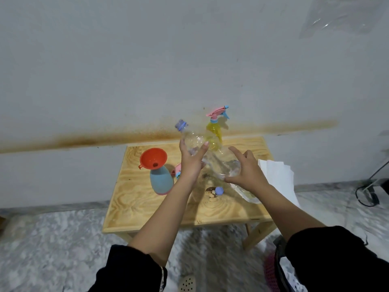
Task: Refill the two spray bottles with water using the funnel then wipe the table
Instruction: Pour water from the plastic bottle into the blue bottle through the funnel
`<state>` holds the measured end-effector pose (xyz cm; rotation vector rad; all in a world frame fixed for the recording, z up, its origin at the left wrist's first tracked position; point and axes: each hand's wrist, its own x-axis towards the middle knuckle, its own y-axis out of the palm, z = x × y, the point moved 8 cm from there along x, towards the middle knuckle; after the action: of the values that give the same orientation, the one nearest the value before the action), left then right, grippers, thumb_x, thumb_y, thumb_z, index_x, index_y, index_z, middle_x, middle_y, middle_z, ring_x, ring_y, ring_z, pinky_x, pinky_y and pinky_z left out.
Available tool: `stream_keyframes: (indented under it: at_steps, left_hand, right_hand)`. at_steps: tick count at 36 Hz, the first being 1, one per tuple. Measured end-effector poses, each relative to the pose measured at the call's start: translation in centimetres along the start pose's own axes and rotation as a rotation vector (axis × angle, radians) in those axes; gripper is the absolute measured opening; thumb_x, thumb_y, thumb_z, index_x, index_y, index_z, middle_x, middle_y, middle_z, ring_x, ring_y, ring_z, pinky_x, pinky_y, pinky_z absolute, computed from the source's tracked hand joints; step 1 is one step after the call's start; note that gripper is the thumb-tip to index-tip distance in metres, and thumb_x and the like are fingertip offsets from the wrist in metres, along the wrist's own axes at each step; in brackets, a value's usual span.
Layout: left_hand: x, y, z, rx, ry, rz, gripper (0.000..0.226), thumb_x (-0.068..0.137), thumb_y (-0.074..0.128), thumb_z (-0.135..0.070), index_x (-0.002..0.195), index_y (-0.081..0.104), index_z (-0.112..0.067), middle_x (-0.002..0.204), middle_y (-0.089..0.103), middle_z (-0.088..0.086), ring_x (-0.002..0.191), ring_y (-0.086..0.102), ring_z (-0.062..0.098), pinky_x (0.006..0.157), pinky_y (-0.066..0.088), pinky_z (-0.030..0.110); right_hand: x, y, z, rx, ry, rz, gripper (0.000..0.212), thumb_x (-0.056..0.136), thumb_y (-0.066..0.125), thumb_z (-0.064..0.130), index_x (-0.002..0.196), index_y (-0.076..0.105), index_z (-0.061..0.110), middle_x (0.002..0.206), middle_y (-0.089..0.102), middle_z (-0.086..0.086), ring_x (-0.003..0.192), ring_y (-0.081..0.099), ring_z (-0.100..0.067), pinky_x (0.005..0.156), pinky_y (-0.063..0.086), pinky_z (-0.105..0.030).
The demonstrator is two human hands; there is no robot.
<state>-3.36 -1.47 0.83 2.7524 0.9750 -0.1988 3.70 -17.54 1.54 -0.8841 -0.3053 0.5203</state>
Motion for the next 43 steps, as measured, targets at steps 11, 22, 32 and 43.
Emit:
stream_keyframes:
  at_steps: [11,22,32,43]
  left_hand:
    - [-0.3,9.2,-4.1,0.233,0.266,0.173,0.091,0.080,0.074,-0.022,0.147,0.014,-0.032,0.150,0.031,0.002,0.131,0.036,0.013,0.104,0.037,0.035]
    - [1.3,12.6,-2.3,0.360,0.337,0.278,0.089,0.077,0.077,-0.021,0.143,0.021,-0.043,0.136,0.035,-0.016,0.124,0.040,0.005,0.092,0.039,0.013]
    - [2.7,12.8,-1.3,0.388,0.364,0.294,0.086,0.071,0.081,-0.031,0.132,0.026,-0.057,0.131,0.040,-0.018,0.126,0.045,0.016,0.098,0.048,0.044]
    - [2.3,13.8,-0.8,0.526,0.428,0.405,0.089,0.076,0.074,-0.039,0.140,0.015,-0.054,0.145,0.033,-0.010,0.128,0.041,0.007,0.100,0.045,0.034]
  right_hand:
    - [0.2,-1.3,-5.2,0.268,0.104,-0.166,0.102,0.068,0.083,0.028,0.147,0.018,0.029,0.128,0.039,-0.006,0.113,0.044,-0.017,0.084,0.034,-0.022]
    - [2.9,0.0,-8.9,0.296,0.226,-0.262,0.095,0.062,0.084,0.036,0.138,0.029,0.023,0.124,0.059,-0.003,0.114,0.056,-0.024,0.081,0.046,-0.032]
    - [3.9,0.4,-9.3,0.173,0.147,-0.347,0.092,0.053,0.090,0.032,0.126,0.041,0.003,0.105,0.066,-0.014,0.096,0.064,-0.032,0.070,0.038,-0.015]
    - [3.5,0.5,-8.9,0.160,0.108,-0.335,0.107,0.058,0.084,0.045,0.134,0.032,-0.009,0.125,0.054,-0.022,0.116,0.055,-0.033,0.093,0.041,-0.026]
